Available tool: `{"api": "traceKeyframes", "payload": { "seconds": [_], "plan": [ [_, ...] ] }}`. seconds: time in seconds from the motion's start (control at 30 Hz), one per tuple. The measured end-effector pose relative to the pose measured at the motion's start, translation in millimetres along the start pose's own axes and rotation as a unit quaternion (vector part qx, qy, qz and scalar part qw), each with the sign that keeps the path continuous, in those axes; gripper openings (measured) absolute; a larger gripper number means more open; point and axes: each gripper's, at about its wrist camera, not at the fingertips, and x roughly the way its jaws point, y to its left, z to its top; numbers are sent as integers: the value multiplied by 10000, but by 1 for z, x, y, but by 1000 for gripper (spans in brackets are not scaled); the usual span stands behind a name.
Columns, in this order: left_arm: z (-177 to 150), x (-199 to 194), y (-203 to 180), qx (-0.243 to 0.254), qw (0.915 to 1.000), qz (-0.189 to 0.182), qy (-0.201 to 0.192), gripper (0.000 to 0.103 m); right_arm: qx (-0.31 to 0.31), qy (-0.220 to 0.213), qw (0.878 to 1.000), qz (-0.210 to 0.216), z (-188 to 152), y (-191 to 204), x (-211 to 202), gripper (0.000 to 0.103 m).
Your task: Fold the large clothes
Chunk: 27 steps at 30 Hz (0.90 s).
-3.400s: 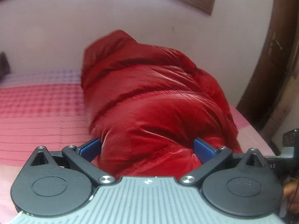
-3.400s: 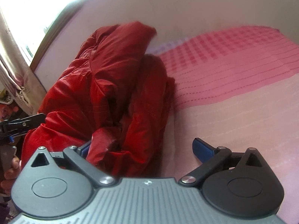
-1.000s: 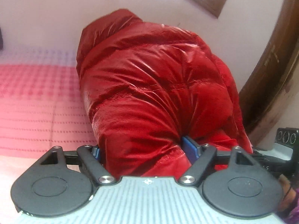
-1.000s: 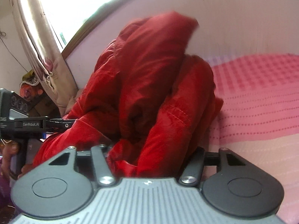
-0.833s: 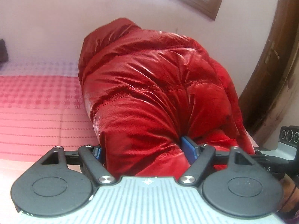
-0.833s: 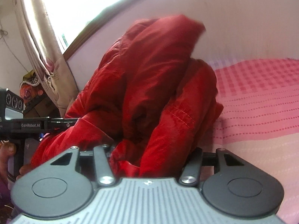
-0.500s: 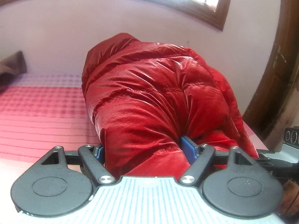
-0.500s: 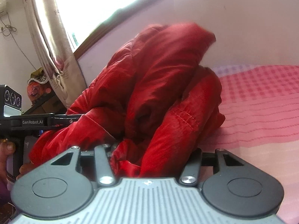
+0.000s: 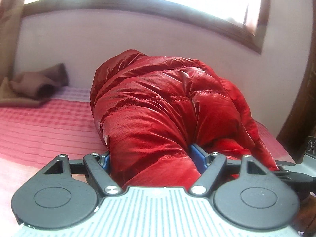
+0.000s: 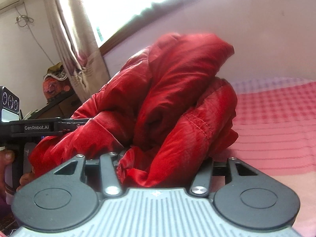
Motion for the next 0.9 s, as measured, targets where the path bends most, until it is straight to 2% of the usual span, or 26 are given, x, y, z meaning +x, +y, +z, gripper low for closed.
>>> {"api": "traceKeyframes", "payload": {
  "seconds": [0.17, 0.57, 0.9],
  "plan": [
    [6, -5, 14, -134, 9994, 273, -138, 75, -140, -10, 9997, 175, 9, 25, 27, 51],
    [23, -22, 74, -338, 9951, 851, -370, 75, -323, -5, 9975, 621, 29, 71, 99, 50],
    [13, -9, 112, -361, 9926, 1138, -215, 75, -278, 199, 9969, 704, 15, 77, 130, 50]
  ]
}}
